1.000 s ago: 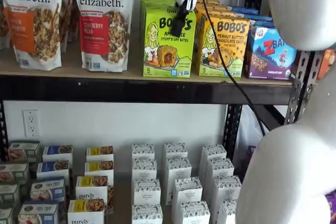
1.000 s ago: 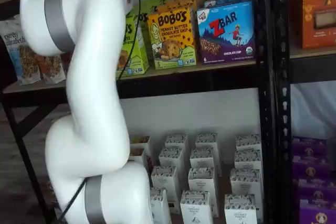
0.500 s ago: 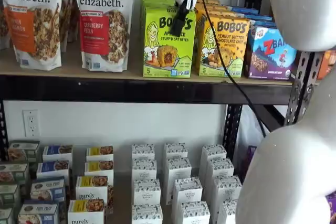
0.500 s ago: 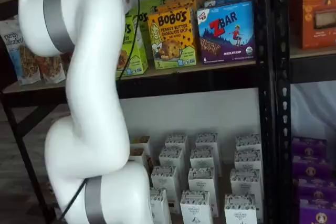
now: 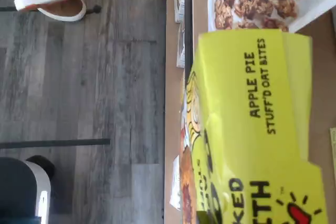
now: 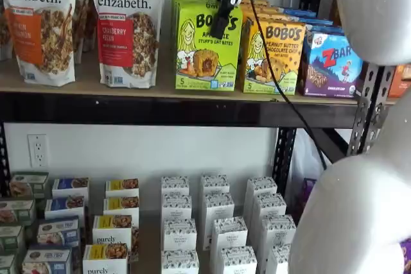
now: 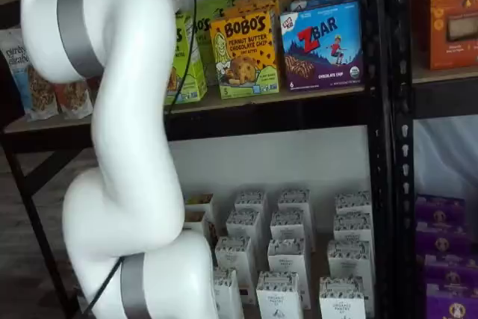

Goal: Pick the green box on the top shelf, the fourth from the left

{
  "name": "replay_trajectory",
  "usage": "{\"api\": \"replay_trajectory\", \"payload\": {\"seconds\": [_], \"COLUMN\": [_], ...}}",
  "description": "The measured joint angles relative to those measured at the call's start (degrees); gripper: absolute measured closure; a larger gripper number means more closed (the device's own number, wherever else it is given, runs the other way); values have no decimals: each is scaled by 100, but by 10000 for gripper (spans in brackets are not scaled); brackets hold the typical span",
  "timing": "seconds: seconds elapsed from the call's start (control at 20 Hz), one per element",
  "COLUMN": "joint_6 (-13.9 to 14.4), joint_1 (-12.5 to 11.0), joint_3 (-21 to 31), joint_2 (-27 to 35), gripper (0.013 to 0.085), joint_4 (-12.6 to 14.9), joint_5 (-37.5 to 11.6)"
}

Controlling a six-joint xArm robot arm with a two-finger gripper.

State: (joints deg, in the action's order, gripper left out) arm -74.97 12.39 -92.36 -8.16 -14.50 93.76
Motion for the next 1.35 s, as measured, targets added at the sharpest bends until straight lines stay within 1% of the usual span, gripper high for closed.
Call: {"api": "replay_trajectory", "payload": {"seconds": [0.25,0.6,0.8,1.35], "joint_6": [-4,12,-3,-109], "joint_1": [-63,-93,-108,-217], "joint_3": [-128,-314,-257,14], "joint_2": [-64,-111,-207,-460], "gripper": [730,730,730,730], "joint_4": [-70,-18,34,19], "joint_5": [220,548,625,596]}}
